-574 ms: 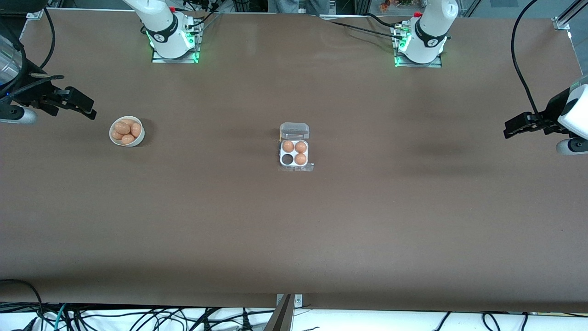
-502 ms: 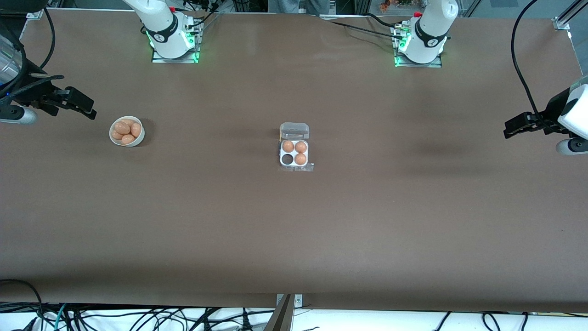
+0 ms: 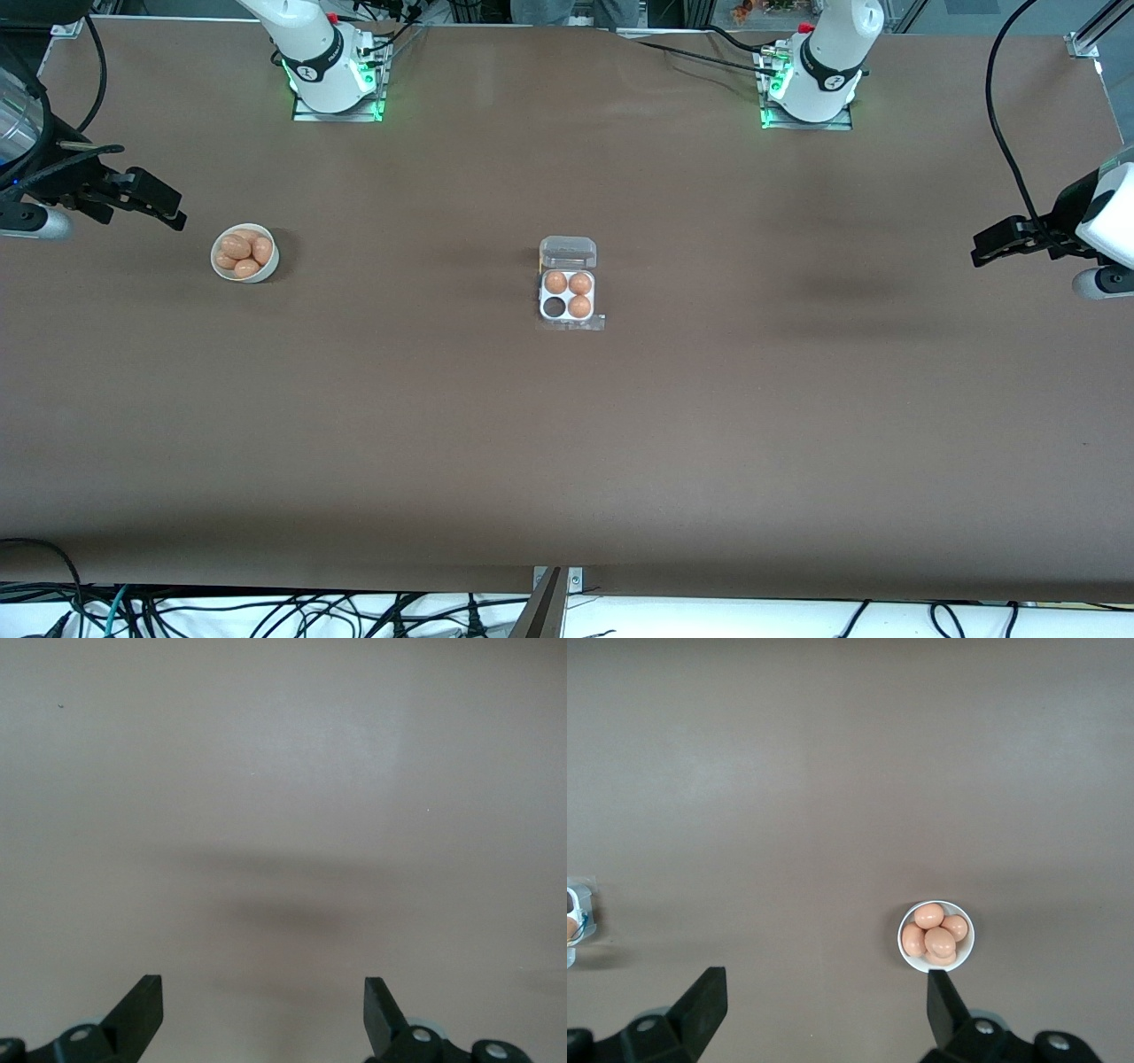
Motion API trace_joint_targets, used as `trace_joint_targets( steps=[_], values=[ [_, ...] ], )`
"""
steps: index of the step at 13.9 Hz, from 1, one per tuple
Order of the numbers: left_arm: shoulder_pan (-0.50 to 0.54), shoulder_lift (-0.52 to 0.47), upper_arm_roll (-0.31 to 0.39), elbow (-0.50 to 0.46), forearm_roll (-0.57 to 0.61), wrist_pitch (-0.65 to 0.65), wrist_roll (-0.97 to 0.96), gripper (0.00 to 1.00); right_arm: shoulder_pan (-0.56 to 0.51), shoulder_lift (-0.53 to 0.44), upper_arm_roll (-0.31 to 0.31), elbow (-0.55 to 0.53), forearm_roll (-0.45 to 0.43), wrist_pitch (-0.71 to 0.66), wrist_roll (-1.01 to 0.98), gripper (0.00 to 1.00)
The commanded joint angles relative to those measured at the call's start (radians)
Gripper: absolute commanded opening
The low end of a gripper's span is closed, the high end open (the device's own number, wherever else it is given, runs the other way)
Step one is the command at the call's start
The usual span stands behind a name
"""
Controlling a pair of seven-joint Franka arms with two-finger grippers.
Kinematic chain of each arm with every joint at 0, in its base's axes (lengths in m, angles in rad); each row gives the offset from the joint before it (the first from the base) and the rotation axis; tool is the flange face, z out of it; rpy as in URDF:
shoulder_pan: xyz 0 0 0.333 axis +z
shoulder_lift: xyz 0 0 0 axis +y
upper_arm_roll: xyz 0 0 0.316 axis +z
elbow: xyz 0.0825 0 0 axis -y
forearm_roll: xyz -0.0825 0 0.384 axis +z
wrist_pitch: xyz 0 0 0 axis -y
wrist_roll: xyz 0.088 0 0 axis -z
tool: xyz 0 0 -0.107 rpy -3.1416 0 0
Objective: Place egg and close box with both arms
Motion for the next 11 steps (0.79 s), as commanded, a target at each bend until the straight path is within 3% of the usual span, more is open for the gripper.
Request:
trace_joint_targets(
  steps=[1,11],
  values=[
    [-0.003,0.009,-0.001,0.023,0.019,-0.009,0.017,1.0,-0.014,-0.009,0.013,-0.006,-0.003,-0.002,-0.004,1.0],
    [-0.002,0.008,-0.003,0.038,0.02,-0.009,0.012,1.0,-0.014,-0.009,0.013,-0.006,-0.003,-0.002,-0.004,1.0]
  ],
)
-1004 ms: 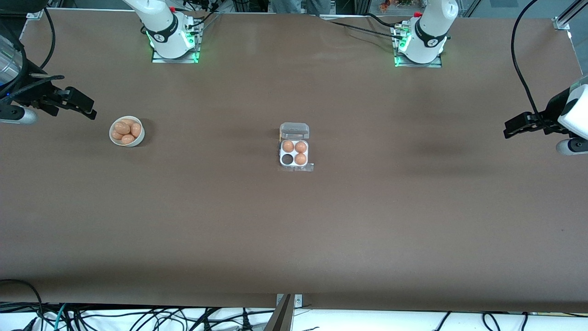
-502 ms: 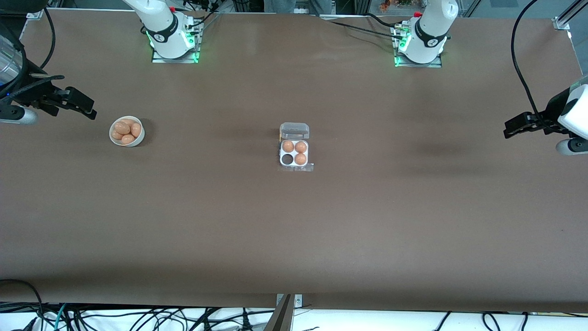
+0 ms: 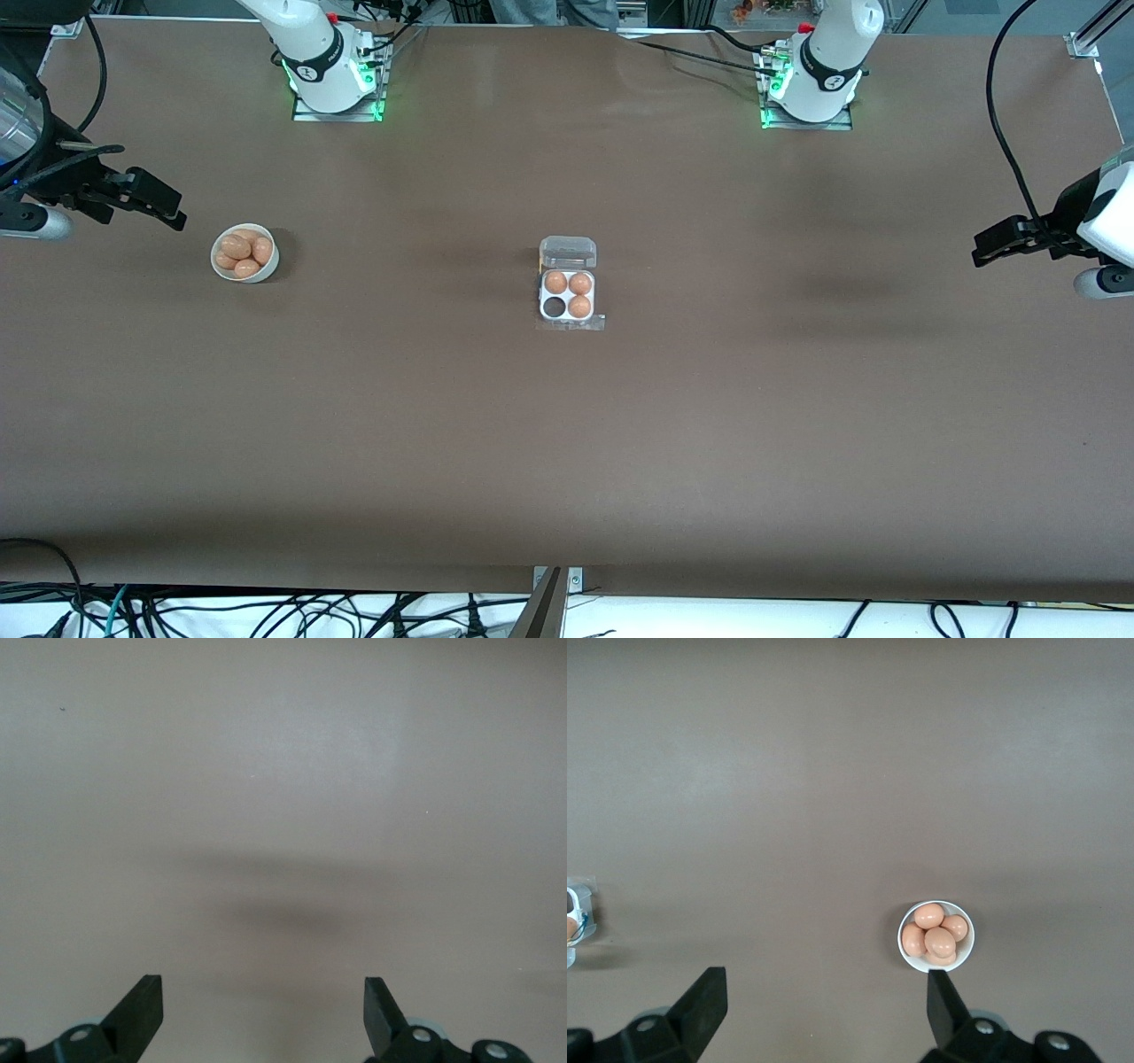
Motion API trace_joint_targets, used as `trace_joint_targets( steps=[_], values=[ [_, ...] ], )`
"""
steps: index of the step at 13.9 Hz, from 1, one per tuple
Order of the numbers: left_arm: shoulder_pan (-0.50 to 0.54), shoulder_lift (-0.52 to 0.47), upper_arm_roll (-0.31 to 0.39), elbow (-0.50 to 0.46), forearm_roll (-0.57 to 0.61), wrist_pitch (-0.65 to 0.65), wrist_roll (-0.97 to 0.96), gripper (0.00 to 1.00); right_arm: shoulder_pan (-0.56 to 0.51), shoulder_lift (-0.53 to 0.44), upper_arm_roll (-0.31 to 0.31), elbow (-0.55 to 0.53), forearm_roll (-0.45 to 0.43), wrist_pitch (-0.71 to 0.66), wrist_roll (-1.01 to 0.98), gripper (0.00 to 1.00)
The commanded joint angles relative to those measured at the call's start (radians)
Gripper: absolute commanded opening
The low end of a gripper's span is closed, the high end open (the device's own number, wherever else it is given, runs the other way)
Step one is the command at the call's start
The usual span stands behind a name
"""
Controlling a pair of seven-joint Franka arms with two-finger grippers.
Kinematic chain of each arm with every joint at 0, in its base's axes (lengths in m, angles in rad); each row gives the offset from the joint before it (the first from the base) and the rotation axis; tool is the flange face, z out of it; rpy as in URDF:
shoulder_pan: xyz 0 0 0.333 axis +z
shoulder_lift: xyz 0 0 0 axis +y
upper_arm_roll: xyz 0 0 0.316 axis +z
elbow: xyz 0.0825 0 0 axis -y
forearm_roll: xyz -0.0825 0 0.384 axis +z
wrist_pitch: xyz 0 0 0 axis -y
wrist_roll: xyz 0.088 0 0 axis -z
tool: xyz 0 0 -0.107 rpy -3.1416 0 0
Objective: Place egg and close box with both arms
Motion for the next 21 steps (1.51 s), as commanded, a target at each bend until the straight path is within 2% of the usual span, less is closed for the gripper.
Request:
trace_joint_targets(
  steps=[1,19,21],
  values=[
    [-0.002,0.008,-0.001,0.036,0.022,-0.009,0.012,1.0,-0.014,-0.009,0.013,-0.006,-0.003,-0.003,-0.004,1.0],
    [-0.003,0.011,-0.001,0.051,0.029,-0.009,0.017,1.0,-0.014,-0.005,0.013,-0.006,-0.003,-0.002,-0.006,1.0],
    [-0.002,0.012,-0.001,0.051,0.029,-0.009,0.017,1.0,-0.016,0.023,0.009,-0.006,-0.005,-0.011,-0.038,1.0]
  ],
)
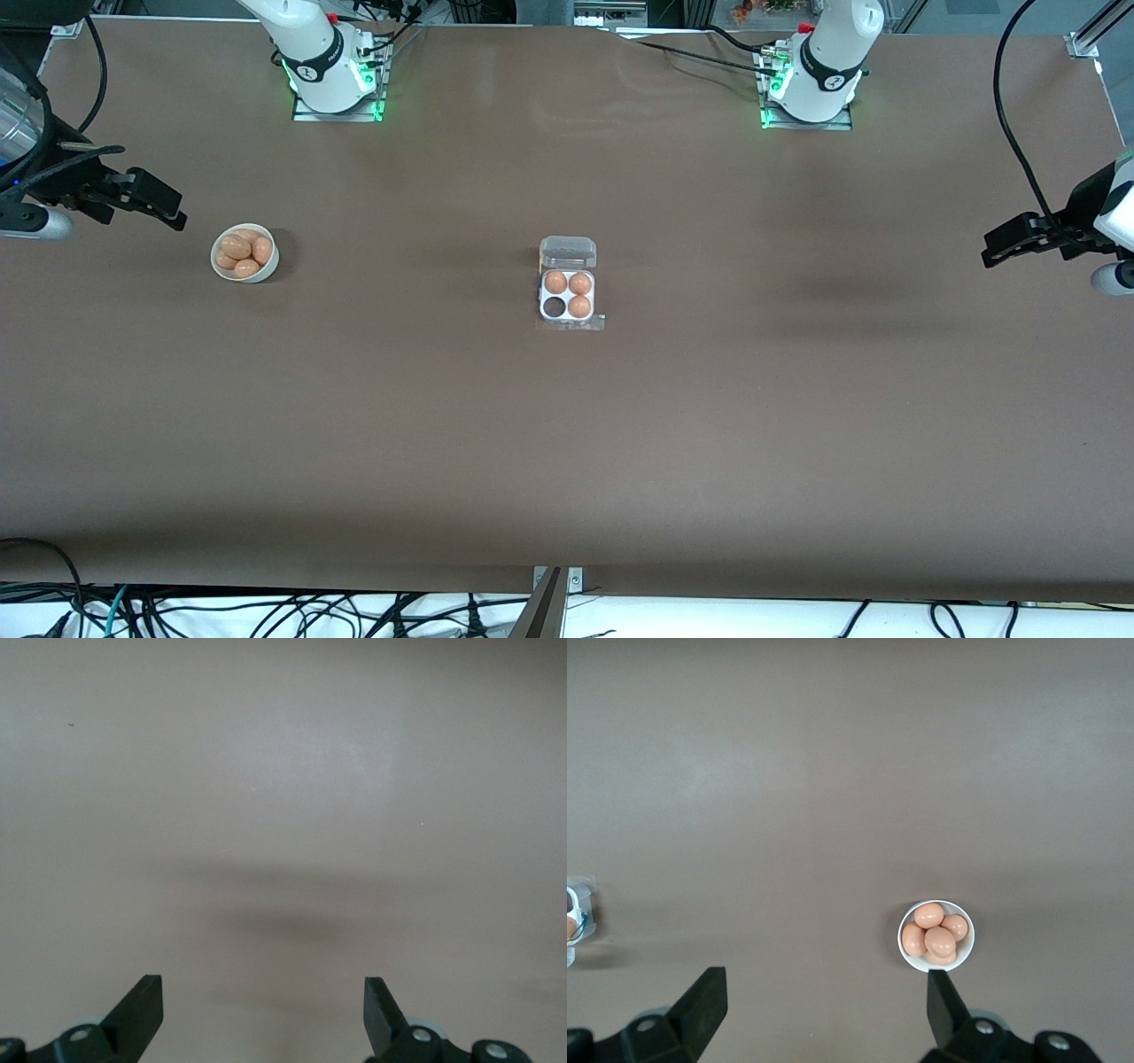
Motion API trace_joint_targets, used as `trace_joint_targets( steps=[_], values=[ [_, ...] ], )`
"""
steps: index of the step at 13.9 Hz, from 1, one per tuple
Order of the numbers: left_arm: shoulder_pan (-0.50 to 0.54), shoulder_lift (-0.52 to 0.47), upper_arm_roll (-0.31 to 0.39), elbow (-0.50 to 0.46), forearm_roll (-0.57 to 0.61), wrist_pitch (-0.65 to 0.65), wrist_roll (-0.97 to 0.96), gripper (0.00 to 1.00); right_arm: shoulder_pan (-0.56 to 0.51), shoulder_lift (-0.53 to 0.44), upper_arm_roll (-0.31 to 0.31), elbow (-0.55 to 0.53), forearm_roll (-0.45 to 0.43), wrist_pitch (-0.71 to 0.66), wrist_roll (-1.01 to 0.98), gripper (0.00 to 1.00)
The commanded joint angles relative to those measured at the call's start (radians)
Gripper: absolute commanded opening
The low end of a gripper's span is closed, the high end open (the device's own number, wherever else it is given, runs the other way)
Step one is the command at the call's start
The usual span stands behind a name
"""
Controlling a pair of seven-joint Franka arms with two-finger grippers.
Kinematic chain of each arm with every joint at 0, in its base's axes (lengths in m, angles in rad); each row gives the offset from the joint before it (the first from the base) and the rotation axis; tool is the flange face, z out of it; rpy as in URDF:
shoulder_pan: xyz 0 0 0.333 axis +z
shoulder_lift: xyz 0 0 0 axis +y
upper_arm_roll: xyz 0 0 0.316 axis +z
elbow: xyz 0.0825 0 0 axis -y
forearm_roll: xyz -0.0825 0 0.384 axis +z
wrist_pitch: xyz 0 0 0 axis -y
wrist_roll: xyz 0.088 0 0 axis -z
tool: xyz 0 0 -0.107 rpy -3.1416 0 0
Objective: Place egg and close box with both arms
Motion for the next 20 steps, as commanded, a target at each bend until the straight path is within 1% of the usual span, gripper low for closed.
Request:
trace_joint_targets(
  steps=[1,3,5,7,8,11,12,15,18,20],
  values=[
    [-0.002,0.012,-0.001,0.026,0.029,-0.009,0.017,1.0,-0.019,0.035,0.003,-0.006,-0.003,-0.026,-0.086,1.0],
    [0.001,0.012,0.0,0.034,0.029,-0.009,0.017,1.0,-0.022,0.067,-0.035,-0.006,-0.009,-0.052,-0.149,1.0],
    [0.012,0.012,0.003,0.046,0.022,-0.009,0.019,1.0,-0.022,0.091,-0.08,-0.015,-0.008,-0.073,-0.171,1.0],
    [0.016,0.012,0.006,0.046,0.019,-0.009,0.019,1.0,-0.024,0.095,-0.112,-0.091,-0.018,-0.046,-0.191,1.0],
    [0.015,0.015,0.005,0.046,0.019,-0.009,0.019,1.0,-0.024,0.08,-0.126,-0.157,-0.026,0.009,-0.197,1.0],
    [0.015,0.023,0.005,0.045,0.019,-0.009,0.019,1.0,-0.024,-0.009,-0.154,-0.393,-0.028,0.199,-0.223,1.0],
    [0.016,0.023,0.005,0.043,0.019,-0.009,0.02,1.0,-0.024,-0.023,-0.169,-0.447,-0.028,0.248,-0.232,1.0],
    [0.016,0.023,0.005,0.043,0.017,-0.009,0.019,1.0,-0.024,-0.017,-0.192,-0.579,-0.028,0.429,-0.272,1.0],
    [0.016,0.031,0.003,0.043,0.017,-0.009,0.019,1.0,-0.024,0.017,-0.204,-0.684,-0.028,0.596,-0.274,1.0],
    [0.015,0.032,0.003,0.041,0.017,-0.009,0.019,1.0,-0.024,0.031,-0.224,-0.734,-0.028,0.678,-0.277,1.0]
  ],
)
